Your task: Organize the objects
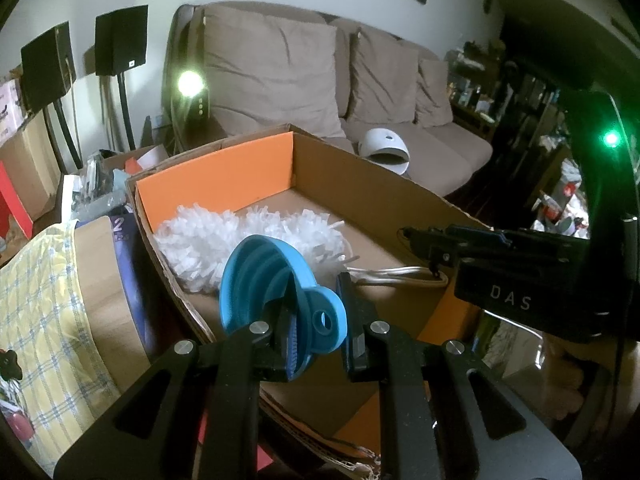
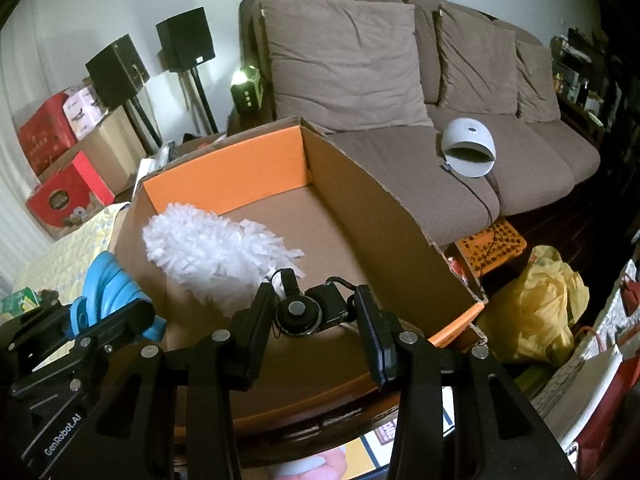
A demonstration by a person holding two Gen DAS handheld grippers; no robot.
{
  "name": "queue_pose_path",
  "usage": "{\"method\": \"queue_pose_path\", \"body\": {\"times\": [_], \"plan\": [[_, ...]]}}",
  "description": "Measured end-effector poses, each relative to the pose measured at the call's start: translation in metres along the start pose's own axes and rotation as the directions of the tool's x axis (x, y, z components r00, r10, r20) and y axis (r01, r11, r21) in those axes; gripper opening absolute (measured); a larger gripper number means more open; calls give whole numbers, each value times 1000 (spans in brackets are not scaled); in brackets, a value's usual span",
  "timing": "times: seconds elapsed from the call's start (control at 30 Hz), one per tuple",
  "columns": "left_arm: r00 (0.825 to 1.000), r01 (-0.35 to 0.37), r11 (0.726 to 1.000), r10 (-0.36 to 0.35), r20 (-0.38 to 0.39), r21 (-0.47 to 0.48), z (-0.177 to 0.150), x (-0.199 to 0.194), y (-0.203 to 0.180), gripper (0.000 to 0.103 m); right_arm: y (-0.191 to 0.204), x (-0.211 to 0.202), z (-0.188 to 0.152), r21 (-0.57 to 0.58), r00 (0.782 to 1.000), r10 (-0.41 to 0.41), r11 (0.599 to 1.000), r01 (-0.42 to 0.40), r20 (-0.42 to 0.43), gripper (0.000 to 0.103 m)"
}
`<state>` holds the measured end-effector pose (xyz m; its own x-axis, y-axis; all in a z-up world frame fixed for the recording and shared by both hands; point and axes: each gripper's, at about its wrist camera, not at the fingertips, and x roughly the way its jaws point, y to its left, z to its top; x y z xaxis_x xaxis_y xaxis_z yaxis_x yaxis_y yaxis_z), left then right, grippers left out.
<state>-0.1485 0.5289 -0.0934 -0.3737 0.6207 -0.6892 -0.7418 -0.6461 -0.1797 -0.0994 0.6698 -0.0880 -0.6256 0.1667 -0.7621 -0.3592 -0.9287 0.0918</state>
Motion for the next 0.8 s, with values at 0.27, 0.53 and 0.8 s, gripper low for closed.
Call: {"method": "queue_pose_path", "body": {"times": [0.27, 0.53, 0.8], "plan": [[1000, -1, 1000, 1, -5, 3, -1, 2, -1, 15, 1, 1, -1, -9, 1000, 2, 1000, -2, -10, 42], [1000, -2, 1000, 2, -5, -2, 1, 2, 1, 15, 2, 3, -1, -12, 1000, -2, 1000, 2, -19, 42], [1000, -6, 1000, 6, 1, -20, 6, 0, 6, 15, 2, 5, -2, -17, 1000, -8, 1000, 8, -29, 42]]}}
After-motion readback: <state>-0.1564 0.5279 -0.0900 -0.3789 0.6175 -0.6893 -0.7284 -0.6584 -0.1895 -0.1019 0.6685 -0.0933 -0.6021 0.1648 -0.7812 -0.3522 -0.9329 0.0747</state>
